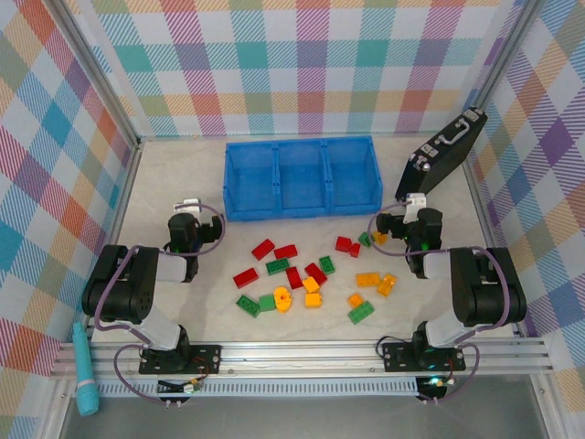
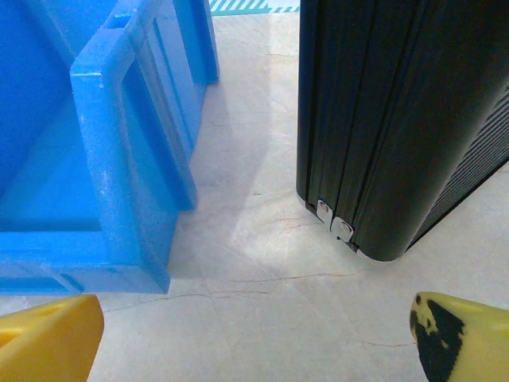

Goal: Sort the legos into containers by color
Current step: Pick up the lego from the bottom-right of the table.

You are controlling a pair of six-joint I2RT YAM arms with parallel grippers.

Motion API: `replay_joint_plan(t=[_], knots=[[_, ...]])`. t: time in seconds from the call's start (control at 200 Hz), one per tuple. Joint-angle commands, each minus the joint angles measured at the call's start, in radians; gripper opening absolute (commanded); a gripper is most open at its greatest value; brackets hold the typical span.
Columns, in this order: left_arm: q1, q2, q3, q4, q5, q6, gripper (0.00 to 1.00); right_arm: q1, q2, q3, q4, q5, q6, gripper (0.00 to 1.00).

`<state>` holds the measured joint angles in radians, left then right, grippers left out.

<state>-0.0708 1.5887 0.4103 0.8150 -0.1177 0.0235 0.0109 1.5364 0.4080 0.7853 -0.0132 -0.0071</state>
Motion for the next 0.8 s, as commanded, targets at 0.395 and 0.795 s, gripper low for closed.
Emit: replay_joint_plan(t=[0.395,0.795], knots=[[-0.004,-0.010,0.007,0.030,-0.008,0.004,1.00,-0.009,-0.002,0.011,0.028,-0.019,0.016,0.99],[-0.085,-0.229,0.516,-0.791,-0.024,0.023,1.00,-0.008,-0.281,0.228,-0.595,0.129,0.162,0.99]])
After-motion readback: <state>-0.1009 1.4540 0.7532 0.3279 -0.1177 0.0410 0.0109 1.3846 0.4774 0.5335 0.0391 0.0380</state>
